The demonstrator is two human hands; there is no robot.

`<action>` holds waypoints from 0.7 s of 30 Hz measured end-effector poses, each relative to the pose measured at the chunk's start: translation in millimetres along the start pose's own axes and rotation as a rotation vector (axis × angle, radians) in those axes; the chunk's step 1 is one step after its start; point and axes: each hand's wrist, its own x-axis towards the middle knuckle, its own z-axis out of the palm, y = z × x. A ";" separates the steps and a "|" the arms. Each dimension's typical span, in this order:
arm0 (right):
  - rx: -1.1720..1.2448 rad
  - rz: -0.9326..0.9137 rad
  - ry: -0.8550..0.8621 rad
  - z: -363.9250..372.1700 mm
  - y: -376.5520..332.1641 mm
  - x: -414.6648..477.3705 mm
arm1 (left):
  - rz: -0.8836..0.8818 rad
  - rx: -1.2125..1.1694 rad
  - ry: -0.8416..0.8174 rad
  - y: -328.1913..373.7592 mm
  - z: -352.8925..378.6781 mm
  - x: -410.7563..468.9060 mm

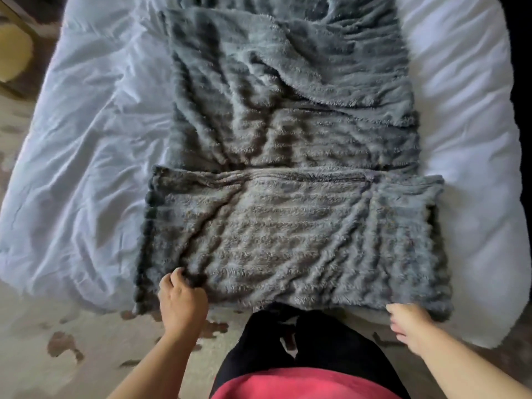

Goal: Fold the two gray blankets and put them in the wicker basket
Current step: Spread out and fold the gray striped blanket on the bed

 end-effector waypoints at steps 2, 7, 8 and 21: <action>0.255 0.134 -0.140 3.8 23.5 1.8 | -0.159 -0.169 0.085 -18.3 8.9 -2.4; 0.885 0.212 -0.264 16.4 32.5 17.3 | -0.809 -0.914 -0.057 -46.0 30.8 -1.8; 1.031 0.217 -0.273 18.4 31.8 24.6 | -0.810 -1.117 -0.212 -48.9 36.4 -0.6; 1.230 -0.013 -0.203 -30.7 12.3 -2.9 | -0.586 -1.652 -0.252 -7.1 -40.3 22.0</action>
